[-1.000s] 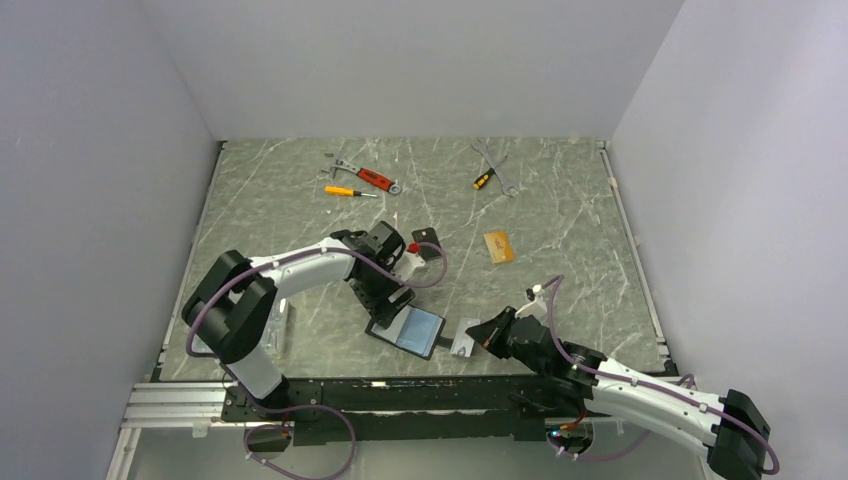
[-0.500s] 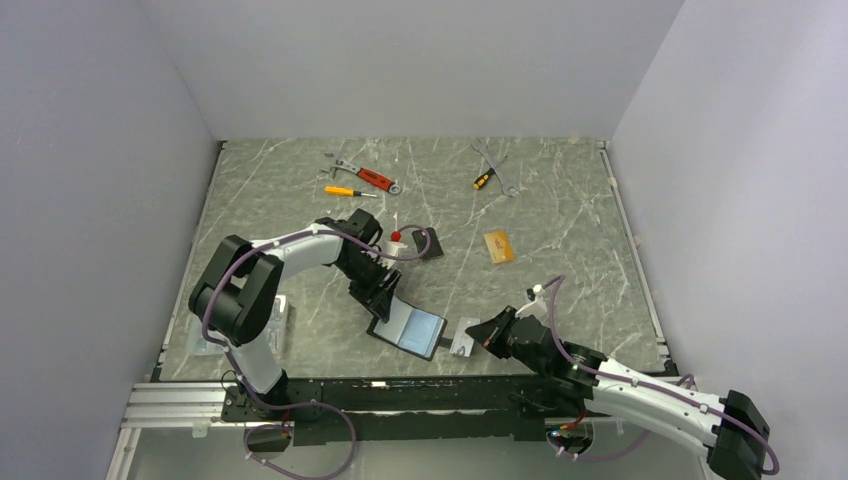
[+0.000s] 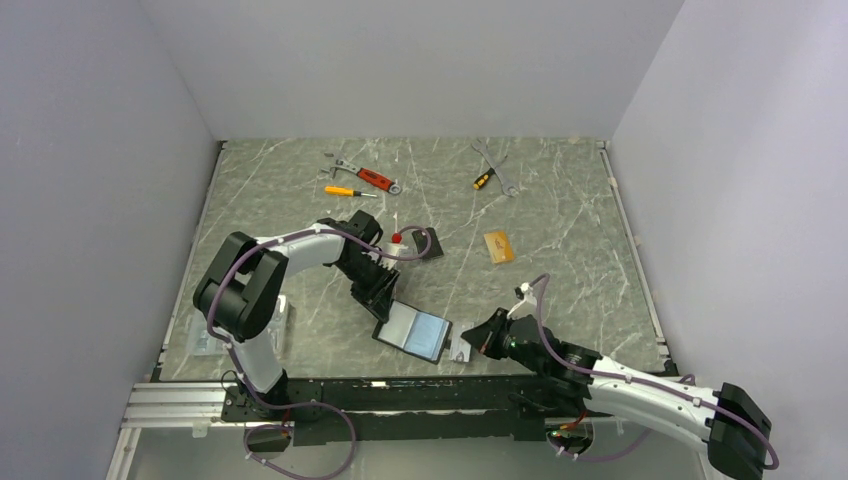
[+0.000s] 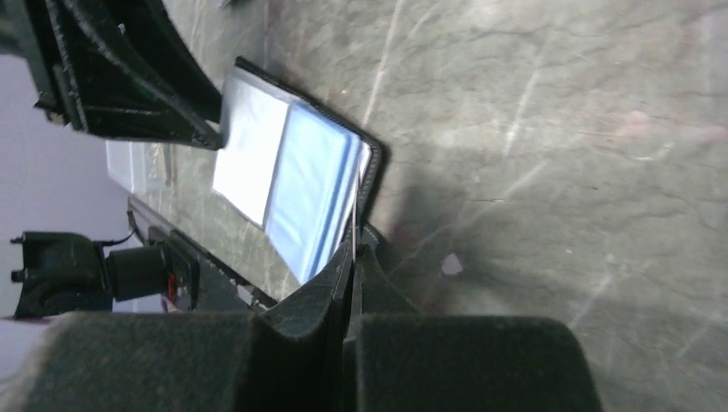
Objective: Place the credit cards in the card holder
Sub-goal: Turn over the card slot in the card holder.
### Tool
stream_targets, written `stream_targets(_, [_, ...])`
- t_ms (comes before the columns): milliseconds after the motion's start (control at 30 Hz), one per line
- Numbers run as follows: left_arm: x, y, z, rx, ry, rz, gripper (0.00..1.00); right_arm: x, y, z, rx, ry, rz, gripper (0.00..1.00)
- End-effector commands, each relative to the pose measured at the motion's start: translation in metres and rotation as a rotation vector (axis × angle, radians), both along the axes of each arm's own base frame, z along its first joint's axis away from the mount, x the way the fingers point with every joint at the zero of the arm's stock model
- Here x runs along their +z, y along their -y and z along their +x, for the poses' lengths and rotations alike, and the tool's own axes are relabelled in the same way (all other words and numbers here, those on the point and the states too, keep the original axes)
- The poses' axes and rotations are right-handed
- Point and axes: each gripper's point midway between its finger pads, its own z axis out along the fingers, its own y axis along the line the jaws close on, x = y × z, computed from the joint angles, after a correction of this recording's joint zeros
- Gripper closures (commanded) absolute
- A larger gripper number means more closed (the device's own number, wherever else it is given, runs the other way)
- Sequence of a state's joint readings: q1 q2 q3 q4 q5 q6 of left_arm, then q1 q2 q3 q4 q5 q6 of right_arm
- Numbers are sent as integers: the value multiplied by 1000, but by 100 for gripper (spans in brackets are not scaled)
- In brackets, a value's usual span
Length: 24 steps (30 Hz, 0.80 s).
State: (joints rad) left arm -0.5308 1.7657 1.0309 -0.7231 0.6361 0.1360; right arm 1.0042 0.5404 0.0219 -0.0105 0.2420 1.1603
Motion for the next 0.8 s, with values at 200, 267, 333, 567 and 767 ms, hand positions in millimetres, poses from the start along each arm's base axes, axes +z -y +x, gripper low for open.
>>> stream_targets(200, [9, 10, 11, -3, 21, -41, 62, 19, -30, -15, 210, 74, 57, 100])
stream_targets(267, [10, 10, 12, -4, 22, -39, 62, 16, -33, -18, 230, 61, 59, 100])
stream_targets(333, [10, 11, 12, -4, 24, -38, 61, 15, -37, -18, 242, 54, 54, 100])
stream_targets(567, [12, 12, 13, -5, 25, -44, 60, 13, -41, -18, 261, 42, 48, 100])
stream_targets(767, [11, 12, 14, -5, 24, -38, 60, 9, -41, -16, 257, 37, 44, 100])
